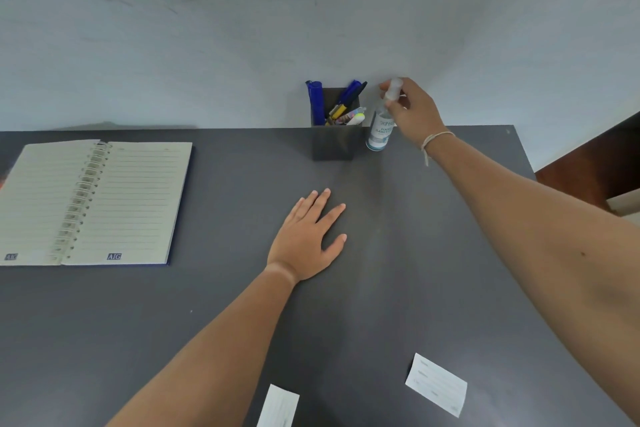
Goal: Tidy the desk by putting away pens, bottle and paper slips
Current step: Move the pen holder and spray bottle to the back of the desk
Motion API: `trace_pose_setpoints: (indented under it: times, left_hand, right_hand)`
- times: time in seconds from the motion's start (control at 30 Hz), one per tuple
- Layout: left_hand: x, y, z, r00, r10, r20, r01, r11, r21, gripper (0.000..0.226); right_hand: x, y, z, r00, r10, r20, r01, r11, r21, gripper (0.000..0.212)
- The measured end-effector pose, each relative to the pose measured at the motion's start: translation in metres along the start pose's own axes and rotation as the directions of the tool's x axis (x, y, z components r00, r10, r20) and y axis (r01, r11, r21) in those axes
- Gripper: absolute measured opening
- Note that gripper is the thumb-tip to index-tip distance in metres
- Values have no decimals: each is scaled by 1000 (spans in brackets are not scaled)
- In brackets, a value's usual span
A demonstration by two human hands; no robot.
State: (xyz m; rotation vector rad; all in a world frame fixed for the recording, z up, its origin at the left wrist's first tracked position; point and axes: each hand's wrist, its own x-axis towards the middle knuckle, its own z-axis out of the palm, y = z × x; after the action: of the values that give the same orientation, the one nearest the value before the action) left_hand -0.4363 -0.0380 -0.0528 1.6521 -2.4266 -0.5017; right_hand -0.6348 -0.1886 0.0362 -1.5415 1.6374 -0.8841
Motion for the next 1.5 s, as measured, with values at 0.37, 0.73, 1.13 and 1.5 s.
trace_pose_setpoints:
  times: [0.37,0.73,1.13,1.5]
  left_hand:
    - [0,-1,0,1000,2,11,-2,1000,12,60]
    - [-5,3,-9,994,-36,103,37,999,-16,57]
    - [-94,17,-36,948,-221,230,232,972,-24,55]
    - [-158,34,-37,908,-313,278,341,939,-56,55]
  right_hand:
    - [-5,3,5,1000,11,-24,-11,1000,11,35]
    - [-28,-3,-17,995,22,-99,-13,996,86,44]
    - [-134,16,-15,995,68,-72,-62,995,82,45]
    - [-227,29,8,995,89,39,-91,994,61,43]
